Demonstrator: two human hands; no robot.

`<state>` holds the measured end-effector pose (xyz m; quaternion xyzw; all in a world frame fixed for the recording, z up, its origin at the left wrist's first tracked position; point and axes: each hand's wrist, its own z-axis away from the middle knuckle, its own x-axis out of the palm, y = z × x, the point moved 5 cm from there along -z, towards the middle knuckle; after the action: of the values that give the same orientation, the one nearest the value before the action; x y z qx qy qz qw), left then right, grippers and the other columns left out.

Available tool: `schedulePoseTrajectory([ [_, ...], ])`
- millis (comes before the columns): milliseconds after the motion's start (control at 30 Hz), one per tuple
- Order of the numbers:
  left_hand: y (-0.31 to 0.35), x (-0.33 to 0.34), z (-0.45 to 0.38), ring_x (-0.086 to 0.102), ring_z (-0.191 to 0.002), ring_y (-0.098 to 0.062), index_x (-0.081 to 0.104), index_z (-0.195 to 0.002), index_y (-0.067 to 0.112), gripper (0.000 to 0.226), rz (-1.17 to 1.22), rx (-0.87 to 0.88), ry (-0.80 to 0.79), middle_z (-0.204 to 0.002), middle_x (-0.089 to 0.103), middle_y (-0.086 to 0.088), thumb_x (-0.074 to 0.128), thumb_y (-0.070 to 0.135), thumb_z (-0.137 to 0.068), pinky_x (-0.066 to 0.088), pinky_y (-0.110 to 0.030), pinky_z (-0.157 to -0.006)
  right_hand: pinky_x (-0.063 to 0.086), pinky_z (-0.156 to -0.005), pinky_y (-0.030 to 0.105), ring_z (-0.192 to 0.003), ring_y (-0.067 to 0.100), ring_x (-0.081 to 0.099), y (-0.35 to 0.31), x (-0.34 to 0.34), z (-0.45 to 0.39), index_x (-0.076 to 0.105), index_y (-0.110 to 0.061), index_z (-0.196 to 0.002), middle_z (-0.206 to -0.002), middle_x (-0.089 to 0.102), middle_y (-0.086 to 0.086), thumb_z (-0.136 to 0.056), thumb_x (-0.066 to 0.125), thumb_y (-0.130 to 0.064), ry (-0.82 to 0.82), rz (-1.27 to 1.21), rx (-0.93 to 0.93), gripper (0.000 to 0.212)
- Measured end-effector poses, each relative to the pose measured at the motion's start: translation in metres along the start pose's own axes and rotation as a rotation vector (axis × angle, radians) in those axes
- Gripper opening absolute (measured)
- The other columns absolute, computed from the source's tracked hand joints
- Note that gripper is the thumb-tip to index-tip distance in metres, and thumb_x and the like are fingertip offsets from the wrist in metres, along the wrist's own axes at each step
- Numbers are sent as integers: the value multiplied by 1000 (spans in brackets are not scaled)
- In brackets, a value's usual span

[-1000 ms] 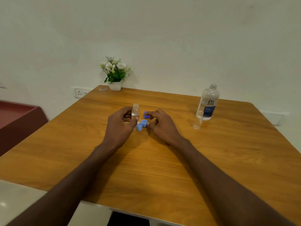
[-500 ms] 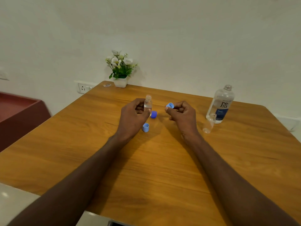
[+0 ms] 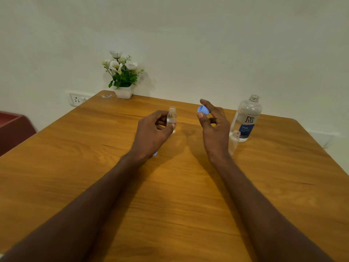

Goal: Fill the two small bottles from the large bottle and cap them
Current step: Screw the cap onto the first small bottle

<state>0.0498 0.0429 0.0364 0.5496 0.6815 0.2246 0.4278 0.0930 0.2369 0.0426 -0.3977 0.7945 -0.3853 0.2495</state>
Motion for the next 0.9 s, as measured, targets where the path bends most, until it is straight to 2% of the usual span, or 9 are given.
schedulePoseTrajectory([
  [133, 0, 4, 0, 71, -94, -1, 72, -122, 15, 32, -17, 23, -26, -102, 77, 11, 76, 15, -91, 55, -15, -77, 47, -73, 19, -87, 3, 57, -9, 4, 4, 66, -18, -128, -111, 66, -6, -94, 74, -13, -3, 41, -34, 35],
  [200, 0, 6, 1, 71, -91, 0, 74, -119, 16, 29, -15, 32, -30, -99, 76, 12, 76, 15, -90, 55, -14, -76, 49, -68, 25, -80, 6, 57, -9, 5, 4, 68, -17, -120, -104, 67, -8, -91, 78, -17, 11, 30, -18, 30],
  [267, 0, 8, 2, 71, -92, 1, 73, -119, 17, 30, -24, 43, -44, -99, 76, 13, 77, 17, -90, 55, -14, -76, 50, -69, 29, -79, 17, 57, -11, 5, 4, 71, -16, -120, -106, 68, -5, -92, 77, -17, -5, 37, -34, 28],
  [300, 0, 9, 3, 71, -92, 1, 73, -120, 17, 30, -26, 45, -51, -100, 76, 13, 77, 18, -90, 55, -13, -77, 49, -69, 27, -80, 19, 56, -13, 6, 4, 71, -17, -122, -108, 67, -3, -93, 76, -16, -16, 56, -56, 29],
  [433, 0, 14, 5, 71, -90, 1, 73, -120, 17, 33, -30, 46, -84, -98, 76, 14, 78, 18, -88, 58, -18, -80, 45, -71, 11, -85, 3, 54, -22, 9, 4, 70, -20, -130, -111, 57, 0, -98, 69, -11, -56, 149, -157, 34],
  [633, 1, 15, 6, 72, -90, -2, 74, -119, 14, 31, -33, 51, -99, -99, 77, 9, 77, 17, -88, 61, -25, -83, 43, -80, 9, -109, 7, 61, -27, 14, 7, 69, -11, -130, -122, 68, 1, -95, 67, 1, -144, 220, -213, 37],
  [800, 2, 16, 8, 72, -95, -5, 73, -122, 14, 33, -56, 54, -130, -104, 77, 7, 77, 20, -90, 61, -30, -87, 52, -84, 30, -109, 10, 65, -30, 17, 11, 68, -15, -126, -117, 72, -5, -92, 74, -8, -134, 214, -162, 35],
  [900, 1, 16, 8, 72, -97, -4, 73, -123, 14, 34, -68, 56, -142, -106, 77, 6, 78, 19, -89, 60, -27, -89, 54, -87, 34, -109, 16, 66, -32, 16, 11, 72, -13, -125, -119, 74, -2, -92, 75, -7, -143, 223, -181, 34],
])
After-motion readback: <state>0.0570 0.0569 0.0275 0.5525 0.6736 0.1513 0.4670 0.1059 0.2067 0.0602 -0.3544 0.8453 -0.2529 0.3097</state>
